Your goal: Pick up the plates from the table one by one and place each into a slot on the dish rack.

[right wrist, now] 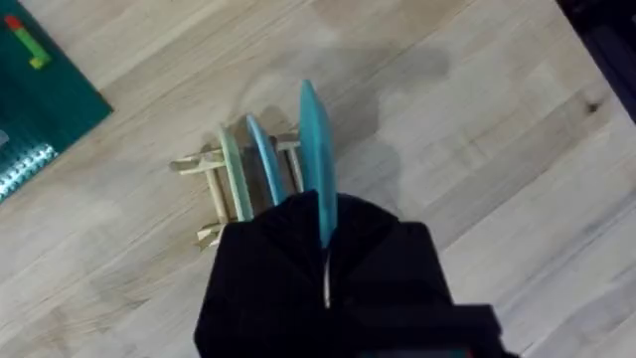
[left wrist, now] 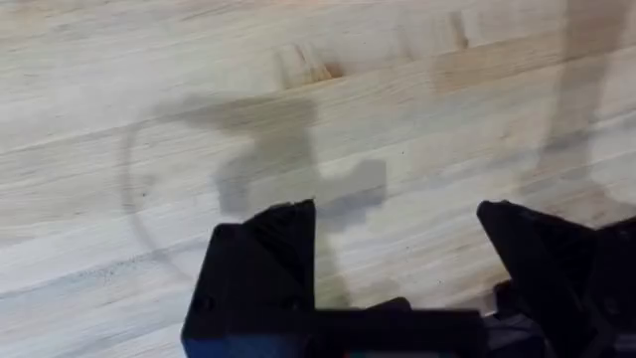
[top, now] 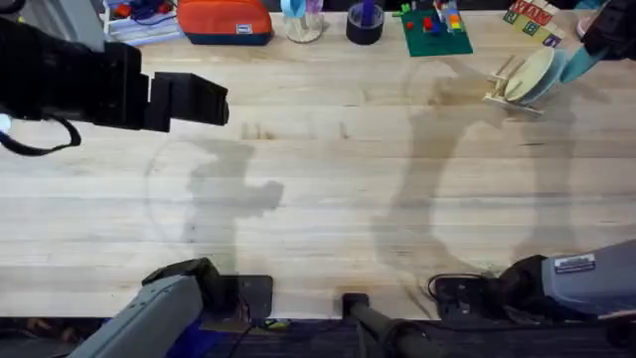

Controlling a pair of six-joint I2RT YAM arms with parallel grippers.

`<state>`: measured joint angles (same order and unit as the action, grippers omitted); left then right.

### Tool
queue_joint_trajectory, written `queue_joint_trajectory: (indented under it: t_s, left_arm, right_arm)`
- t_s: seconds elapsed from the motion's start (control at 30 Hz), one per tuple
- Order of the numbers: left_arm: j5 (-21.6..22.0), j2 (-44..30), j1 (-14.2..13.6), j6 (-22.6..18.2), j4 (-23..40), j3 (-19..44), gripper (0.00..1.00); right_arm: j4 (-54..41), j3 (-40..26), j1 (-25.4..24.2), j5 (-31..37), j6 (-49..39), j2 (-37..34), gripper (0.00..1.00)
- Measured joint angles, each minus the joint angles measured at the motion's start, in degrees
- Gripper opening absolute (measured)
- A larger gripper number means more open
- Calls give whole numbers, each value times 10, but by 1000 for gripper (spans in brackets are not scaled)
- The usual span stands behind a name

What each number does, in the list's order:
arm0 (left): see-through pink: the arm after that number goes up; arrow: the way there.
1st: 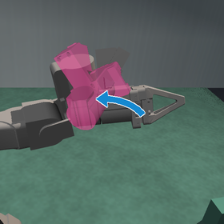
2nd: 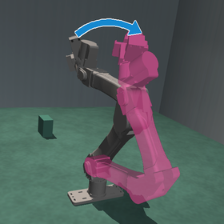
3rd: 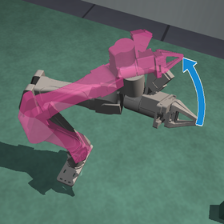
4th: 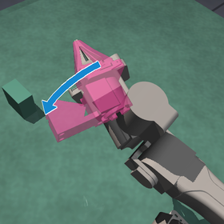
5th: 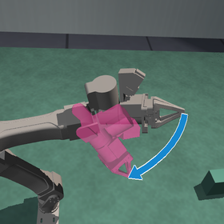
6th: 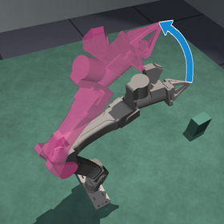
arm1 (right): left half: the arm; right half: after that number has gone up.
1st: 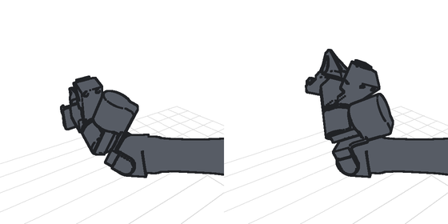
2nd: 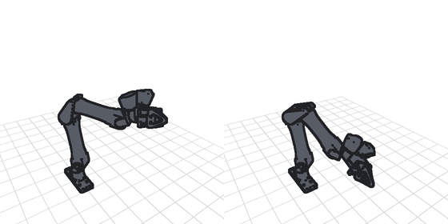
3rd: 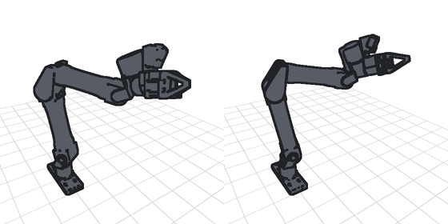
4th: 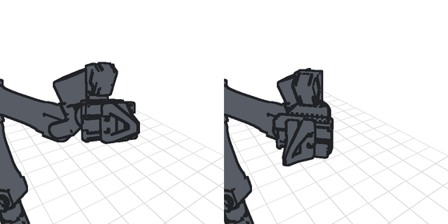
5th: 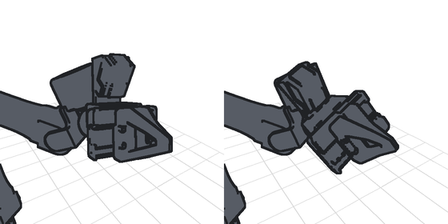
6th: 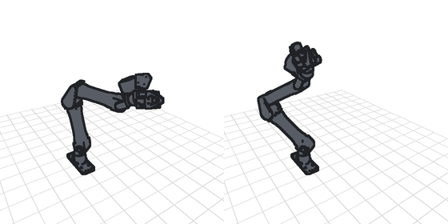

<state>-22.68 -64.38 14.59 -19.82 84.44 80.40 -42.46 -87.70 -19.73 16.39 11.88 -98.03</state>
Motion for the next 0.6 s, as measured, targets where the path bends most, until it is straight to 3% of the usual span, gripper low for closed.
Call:
queue_joint_trajectory:
  t_s: [0.6]
  left_arm:
    - [0,0,0,0,0,0,993]
  right_arm:
    - [1,0,0,-8,-4,-45,29]
